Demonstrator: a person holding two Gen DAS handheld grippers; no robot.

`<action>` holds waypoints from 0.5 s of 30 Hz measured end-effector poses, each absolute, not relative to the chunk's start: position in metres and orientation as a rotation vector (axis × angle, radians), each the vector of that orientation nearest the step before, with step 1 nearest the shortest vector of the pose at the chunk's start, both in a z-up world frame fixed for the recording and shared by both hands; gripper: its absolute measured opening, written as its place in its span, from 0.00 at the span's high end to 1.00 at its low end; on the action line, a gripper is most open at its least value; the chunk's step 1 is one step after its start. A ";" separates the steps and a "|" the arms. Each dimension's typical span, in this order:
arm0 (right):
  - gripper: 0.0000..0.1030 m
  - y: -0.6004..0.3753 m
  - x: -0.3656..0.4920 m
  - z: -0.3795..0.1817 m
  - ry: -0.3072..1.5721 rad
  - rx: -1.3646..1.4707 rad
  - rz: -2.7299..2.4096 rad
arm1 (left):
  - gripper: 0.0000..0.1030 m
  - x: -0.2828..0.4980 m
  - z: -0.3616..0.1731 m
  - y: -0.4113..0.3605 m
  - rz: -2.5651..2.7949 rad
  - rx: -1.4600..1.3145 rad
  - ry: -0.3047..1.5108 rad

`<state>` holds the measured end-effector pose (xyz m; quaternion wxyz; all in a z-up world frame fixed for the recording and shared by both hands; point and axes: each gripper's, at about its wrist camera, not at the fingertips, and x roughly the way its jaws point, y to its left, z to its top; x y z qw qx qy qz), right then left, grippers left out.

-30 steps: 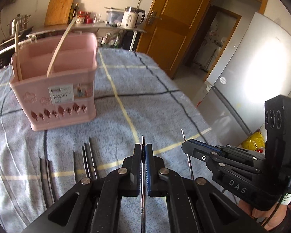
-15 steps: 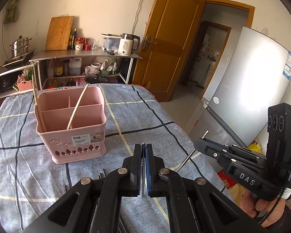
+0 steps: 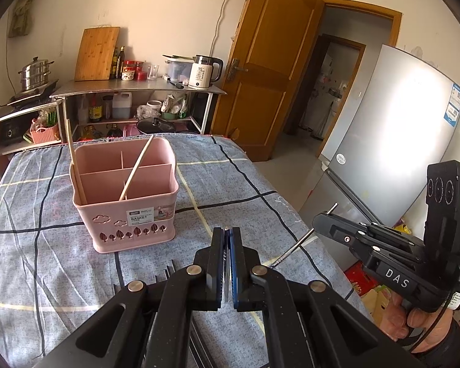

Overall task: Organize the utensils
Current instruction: 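Lower the metal chopstick into the pink basket with the left tool while the right tool releases its own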

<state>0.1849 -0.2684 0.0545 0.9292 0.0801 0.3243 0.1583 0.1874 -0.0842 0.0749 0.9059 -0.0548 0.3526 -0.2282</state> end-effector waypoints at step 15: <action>0.96 -0.233 0.204 0.091 0.599 0.167 0.400 | 0.97 0.197 0.130 -0.023 -0.385 -0.135 0.663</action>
